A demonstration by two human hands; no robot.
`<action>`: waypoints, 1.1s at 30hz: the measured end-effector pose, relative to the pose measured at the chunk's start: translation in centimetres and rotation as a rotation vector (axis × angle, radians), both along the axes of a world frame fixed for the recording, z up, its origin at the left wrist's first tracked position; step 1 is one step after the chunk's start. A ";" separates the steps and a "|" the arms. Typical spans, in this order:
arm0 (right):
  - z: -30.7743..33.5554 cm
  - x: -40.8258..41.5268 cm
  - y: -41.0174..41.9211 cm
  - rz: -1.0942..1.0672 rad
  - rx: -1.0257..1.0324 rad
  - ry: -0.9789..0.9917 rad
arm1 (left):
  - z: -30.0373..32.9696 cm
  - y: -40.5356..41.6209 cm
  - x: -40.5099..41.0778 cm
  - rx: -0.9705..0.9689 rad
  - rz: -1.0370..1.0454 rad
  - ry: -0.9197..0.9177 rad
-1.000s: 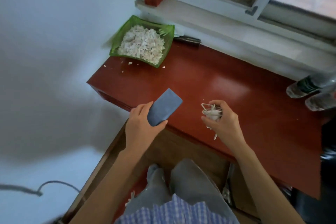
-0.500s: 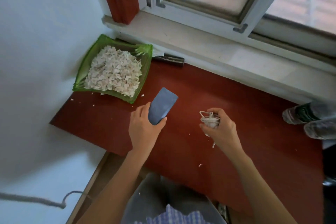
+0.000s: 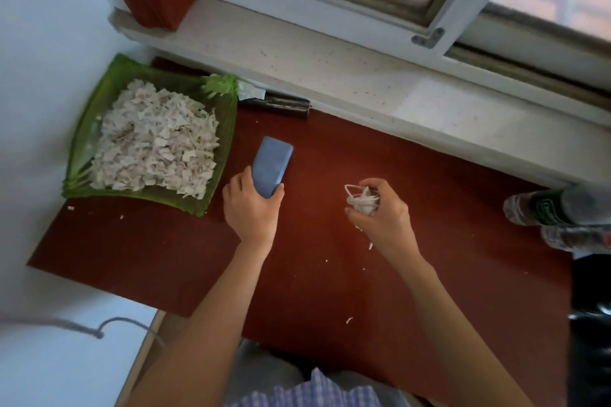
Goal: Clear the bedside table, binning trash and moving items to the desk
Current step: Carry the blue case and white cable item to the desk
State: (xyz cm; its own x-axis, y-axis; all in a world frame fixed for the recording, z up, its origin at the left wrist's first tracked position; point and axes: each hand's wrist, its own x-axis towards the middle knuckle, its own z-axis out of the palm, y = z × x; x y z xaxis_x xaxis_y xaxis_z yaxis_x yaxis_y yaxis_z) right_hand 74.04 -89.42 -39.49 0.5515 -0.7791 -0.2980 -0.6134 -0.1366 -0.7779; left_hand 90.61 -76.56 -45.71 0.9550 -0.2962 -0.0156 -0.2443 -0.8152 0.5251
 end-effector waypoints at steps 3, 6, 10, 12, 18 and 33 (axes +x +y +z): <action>-0.5 0.4 -0.2 0.010 -0.001 0.016 | -0.9 -0.4 1.1 0.036 0.007 0.009; -1.0 0.9 -0.3 0.022 0.008 0.032 | -1.4 -0.4 2.0 0.063 0.015 0.016; -1.4 1.4 -0.1 0.026 0.015 0.034 | -1.8 -0.6 2.3 0.095 0.000 0.011; -1.6 1.5 0.1 0.022 0.017 0.038 | -1.8 -0.7 2.3 0.103 -0.001 -0.001; -2.0 1.5 0.9 -0.010 0.030 0.025 | -1.7 -0.6 2.2 0.119 0.006 0.004; -2.3 5.8 -0.5 0.054 -0.207 0.029 | 2.3 2.5 0.5 0.029 -0.653 -0.324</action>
